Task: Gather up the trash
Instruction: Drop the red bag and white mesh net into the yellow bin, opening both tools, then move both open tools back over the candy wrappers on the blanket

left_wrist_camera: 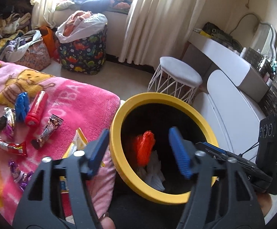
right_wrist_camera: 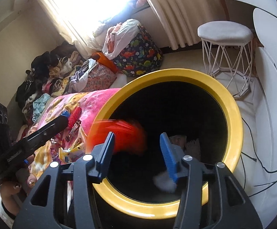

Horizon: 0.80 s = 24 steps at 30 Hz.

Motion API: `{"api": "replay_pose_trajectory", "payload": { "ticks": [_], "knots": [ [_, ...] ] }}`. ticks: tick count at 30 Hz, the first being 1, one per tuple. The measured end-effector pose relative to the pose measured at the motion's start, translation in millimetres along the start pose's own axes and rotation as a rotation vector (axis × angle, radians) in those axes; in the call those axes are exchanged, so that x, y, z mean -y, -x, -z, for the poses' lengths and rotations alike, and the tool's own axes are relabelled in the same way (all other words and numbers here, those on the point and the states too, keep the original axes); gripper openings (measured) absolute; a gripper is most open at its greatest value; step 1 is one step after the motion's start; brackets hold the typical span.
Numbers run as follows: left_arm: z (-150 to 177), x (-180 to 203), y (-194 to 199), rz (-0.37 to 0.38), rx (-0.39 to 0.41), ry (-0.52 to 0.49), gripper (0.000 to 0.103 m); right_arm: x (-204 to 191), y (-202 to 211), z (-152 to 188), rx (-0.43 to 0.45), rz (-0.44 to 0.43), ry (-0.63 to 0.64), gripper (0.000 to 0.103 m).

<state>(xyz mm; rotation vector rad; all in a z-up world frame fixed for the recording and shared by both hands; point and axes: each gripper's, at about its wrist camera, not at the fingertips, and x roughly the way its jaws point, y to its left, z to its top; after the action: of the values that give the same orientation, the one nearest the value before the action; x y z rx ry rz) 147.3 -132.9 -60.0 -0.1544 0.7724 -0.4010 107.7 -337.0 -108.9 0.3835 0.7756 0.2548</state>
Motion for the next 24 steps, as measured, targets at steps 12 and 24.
{"api": "replay_pose_trajectory", "payload": {
  "ticks": [12, 24],
  "knots": [
    [-7.1, -6.5, 31.8, -0.029, 0.115, 0.007, 0.092, -21.0, 13.9, -1.4, 0.097, 0.029, 0.092, 0.068],
    [-11.2, -22.5, 59.3, -0.057, 0.205, 0.020, 0.092, -47.1, 15.9, 0.7, 0.131, 0.020, 0.166, 0.071]
  ]
}}
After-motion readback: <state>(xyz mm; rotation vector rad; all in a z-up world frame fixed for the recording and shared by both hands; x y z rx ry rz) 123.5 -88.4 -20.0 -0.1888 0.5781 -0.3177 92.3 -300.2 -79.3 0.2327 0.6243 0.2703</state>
